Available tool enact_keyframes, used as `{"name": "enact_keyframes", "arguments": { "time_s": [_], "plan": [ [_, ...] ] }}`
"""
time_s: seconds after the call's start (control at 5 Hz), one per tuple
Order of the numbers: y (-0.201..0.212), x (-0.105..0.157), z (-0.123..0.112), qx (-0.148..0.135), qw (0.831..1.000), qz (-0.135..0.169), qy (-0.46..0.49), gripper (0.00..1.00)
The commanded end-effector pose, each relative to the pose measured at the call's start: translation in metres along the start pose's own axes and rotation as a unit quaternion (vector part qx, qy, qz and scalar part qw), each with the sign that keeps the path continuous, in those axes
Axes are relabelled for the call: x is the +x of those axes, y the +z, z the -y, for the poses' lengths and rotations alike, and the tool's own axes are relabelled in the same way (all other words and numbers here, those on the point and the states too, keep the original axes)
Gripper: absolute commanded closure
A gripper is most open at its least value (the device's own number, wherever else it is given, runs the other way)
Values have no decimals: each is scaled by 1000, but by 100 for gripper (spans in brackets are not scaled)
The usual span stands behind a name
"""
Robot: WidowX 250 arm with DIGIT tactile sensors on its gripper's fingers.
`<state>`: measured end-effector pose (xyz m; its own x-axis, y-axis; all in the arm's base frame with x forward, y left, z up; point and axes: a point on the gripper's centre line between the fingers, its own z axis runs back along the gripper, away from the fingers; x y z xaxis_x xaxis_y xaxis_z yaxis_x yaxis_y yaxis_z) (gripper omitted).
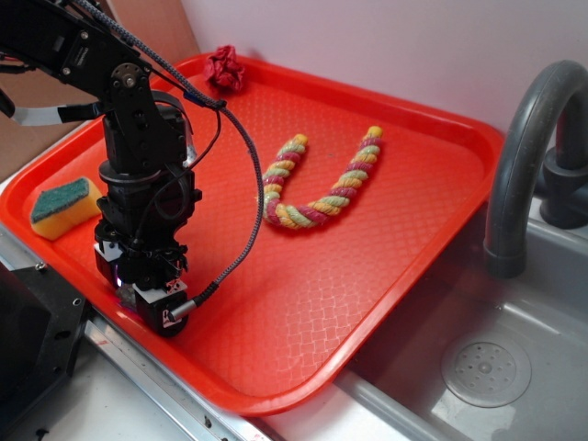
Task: Grab the rock.
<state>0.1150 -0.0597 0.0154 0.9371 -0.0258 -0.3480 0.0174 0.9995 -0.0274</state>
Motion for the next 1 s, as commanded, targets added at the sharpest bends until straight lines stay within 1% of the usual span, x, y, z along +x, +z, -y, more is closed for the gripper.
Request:
{"name": "enact_keyframes", "arguments": {
  "time_s": [0.0,0.2,0.4,0.6,0.8],
  "plan": [
    [83,-2,-24,-33,994,95,41,100],
    [136,-7,-30,-61,976,202,63,100],
    [184,-25,-32,-76,965,246,49,100],
    [207,-30,-33,-54,964,261,21,100],
    [197,-19,-36,-50,967,250,31,100]
  ]
}}
